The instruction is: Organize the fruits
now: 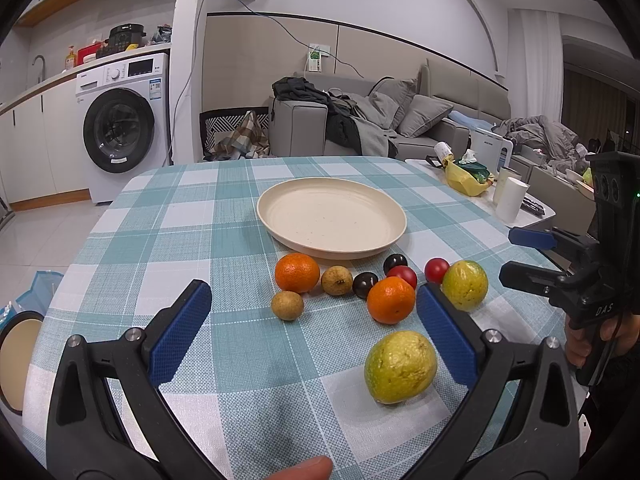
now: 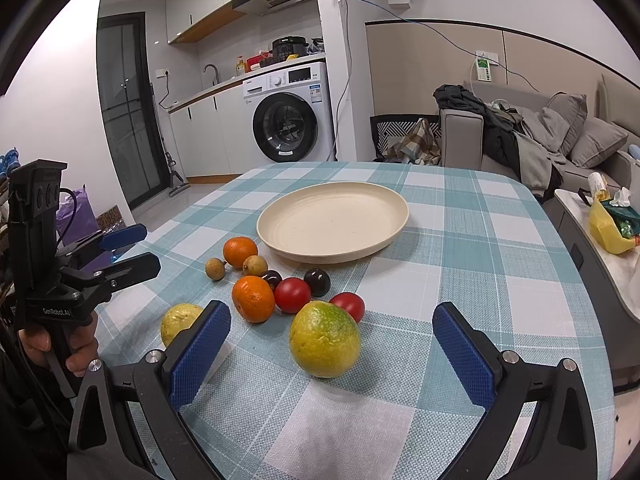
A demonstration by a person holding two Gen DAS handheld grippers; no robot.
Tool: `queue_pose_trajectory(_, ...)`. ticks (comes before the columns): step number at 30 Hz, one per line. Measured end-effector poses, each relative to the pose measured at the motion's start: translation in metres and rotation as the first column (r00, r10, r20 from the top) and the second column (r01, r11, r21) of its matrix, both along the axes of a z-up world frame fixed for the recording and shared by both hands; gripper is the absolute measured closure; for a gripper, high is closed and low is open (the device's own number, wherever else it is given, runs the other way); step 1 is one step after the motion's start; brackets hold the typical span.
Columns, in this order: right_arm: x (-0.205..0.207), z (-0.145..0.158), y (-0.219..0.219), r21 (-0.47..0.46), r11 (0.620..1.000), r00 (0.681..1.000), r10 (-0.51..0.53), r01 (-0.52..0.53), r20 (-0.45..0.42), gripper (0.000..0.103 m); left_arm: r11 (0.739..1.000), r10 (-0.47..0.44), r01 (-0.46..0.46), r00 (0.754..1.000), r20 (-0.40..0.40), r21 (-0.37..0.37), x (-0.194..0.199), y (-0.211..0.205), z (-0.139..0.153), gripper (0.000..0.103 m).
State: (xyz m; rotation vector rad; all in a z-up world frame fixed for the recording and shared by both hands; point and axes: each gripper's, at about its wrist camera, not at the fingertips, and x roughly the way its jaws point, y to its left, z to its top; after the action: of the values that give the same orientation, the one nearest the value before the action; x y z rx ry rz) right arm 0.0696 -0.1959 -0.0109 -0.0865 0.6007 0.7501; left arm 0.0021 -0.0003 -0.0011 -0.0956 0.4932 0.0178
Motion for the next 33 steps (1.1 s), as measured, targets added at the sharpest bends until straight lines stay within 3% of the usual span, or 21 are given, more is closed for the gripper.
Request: queue_pose_trajectory(33, 0.0056, -0.0035, 0.0002, -0.010, 1.000, 0.999, -0.014, 0.014, -0.030, 0.000, 1.000, 0.001, -0.001, 1.000, -0.005, 0.002, -0.0020, -0.0050, -0.0037, 0.001)
